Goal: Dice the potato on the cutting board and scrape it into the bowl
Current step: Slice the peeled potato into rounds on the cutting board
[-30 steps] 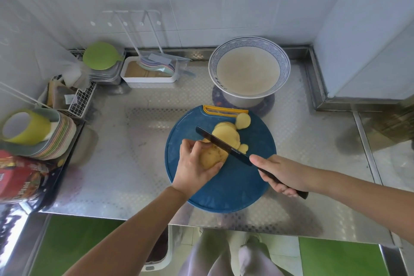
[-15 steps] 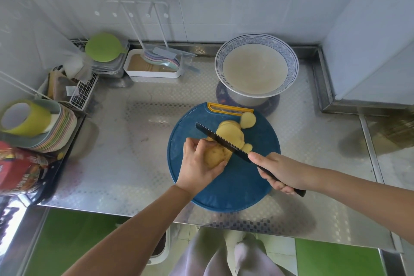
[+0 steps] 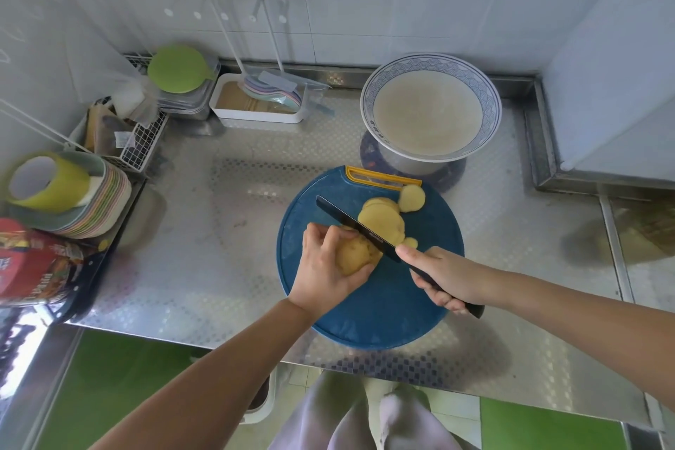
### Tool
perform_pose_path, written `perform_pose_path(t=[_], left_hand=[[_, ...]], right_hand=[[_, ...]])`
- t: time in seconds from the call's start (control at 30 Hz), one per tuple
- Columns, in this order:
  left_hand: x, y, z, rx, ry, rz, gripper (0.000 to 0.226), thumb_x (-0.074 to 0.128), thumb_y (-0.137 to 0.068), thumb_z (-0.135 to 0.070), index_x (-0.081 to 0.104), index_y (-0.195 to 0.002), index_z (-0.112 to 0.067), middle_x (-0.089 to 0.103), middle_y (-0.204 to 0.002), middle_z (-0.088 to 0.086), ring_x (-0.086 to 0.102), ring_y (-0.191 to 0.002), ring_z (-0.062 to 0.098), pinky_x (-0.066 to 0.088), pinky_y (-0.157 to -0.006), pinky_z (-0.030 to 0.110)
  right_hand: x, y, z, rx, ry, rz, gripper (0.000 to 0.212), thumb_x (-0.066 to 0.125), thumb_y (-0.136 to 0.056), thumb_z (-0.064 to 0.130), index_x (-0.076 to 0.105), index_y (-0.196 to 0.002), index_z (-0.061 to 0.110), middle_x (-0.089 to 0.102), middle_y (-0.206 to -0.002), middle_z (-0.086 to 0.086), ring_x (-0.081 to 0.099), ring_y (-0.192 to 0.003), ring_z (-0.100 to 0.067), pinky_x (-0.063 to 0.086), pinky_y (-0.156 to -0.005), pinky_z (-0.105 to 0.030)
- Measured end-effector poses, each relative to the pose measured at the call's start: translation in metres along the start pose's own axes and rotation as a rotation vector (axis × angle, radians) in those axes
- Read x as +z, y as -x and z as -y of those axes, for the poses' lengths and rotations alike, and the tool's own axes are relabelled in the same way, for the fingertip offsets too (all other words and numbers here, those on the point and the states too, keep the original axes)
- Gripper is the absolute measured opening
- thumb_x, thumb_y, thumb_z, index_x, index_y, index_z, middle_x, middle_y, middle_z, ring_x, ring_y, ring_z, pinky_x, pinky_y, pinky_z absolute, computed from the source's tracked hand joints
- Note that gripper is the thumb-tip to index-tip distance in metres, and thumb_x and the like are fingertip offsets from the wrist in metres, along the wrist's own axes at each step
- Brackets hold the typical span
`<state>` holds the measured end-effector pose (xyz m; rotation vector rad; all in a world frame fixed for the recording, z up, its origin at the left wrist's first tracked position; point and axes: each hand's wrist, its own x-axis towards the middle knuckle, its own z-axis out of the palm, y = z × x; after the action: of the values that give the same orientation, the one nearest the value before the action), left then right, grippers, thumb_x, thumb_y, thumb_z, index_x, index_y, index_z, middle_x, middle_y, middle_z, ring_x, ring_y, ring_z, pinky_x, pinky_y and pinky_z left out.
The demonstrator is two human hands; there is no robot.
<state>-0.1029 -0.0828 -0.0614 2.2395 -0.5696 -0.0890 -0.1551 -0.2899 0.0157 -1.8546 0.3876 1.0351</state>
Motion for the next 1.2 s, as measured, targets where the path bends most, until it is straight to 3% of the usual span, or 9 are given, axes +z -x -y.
perform_pose_path(t=[0.17,0.5,0.63,0.77,1.2], left_hand=[[0.002,0.000,0.000,0.017,-0.005,-0.015,0.056,0.068,-0.066,-0.054,0.052,-0.114,-0.028,0.034,-0.107,-0.006,0.048,-0.100,0.021,0.049,-0.087,0.032],[-0.002,0.003,0.001,-0.011,0.010,0.040,0.058,0.069,-0.066,-0.055,0.051,-0.115,-0.030,0.033,-0.109,-0.007,0.046,-0.104,0.019,0.050,-0.089,0.033],[-0.004,0.002,0.001,-0.002,0.010,0.044,0.058,0.068,-0.065,-0.057,0.050,-0.114,-0.032,0.033,-0.109,-0.008,0.045,-0.105,0.018,0.047,-0.091,0.030],[-0.004,0.000,-0.001,0.023,-0.006,0.062,0.056,0.066,-0.064,-0.057,0.043,-0.112,-0.039,0.033,-0.107,-0.006,0.044,-0.103,0.017,0.044,-0.089,0.026],[-0.002,-0.007,0.005,0.121,-0.073,0.090,0.059,0.066,-0.066,-0.055,0.042,-0.115,-0.030,0.038,-0.107,0.002,0.045,-0.098,0.021,0.040,-0.085,0.025]], right_hand=[[0.006,-0.020,0.001,0.028,-0.020,-0.024,0.067,0.025,-0.088,0.078,0.036,-0.068,0.015,0.034,-0.046,-0.003,0.029,-0.035,-0.014,0.033,-0.040,-0.022],[0.017,-0.012,-0.012,-0.006,-0.041,-0.062,0.066,0.026,-0.090,0.075,0.033,-0.064,0.015,0.032,-0.047,-0.004,0.028,-0.034,-0.013,0.033,-0.037,-0.021],[0.019,0.005,-0.032,-0.016,-0.042,-0.079,0.072,0.023,-0.081,0.079,0.038,-0.068,0.010,0.032,-0.046,-0.004,0.028,-0.034,-0.013,0.033,-0.039,-0.022],[0.023,0.007,-0.041,-0.044,-0.056,-0.096,0.069,0.024,-0.092,0.072,0.040,-0.070,0.009,0.031,-0.045,-0.003,0.026,-0.034,-0.014,0.033,-0.043,-0.025],[0.032,-0.013,-0.044,-0.051,-0.145,-0.056,0.071,0.025,-0.085,0.076,0.039,-0.070,0.008,0.030,-0.046,-0.007,0.024,-0.034,-0.015,0.030,-0.041,-0.026]])
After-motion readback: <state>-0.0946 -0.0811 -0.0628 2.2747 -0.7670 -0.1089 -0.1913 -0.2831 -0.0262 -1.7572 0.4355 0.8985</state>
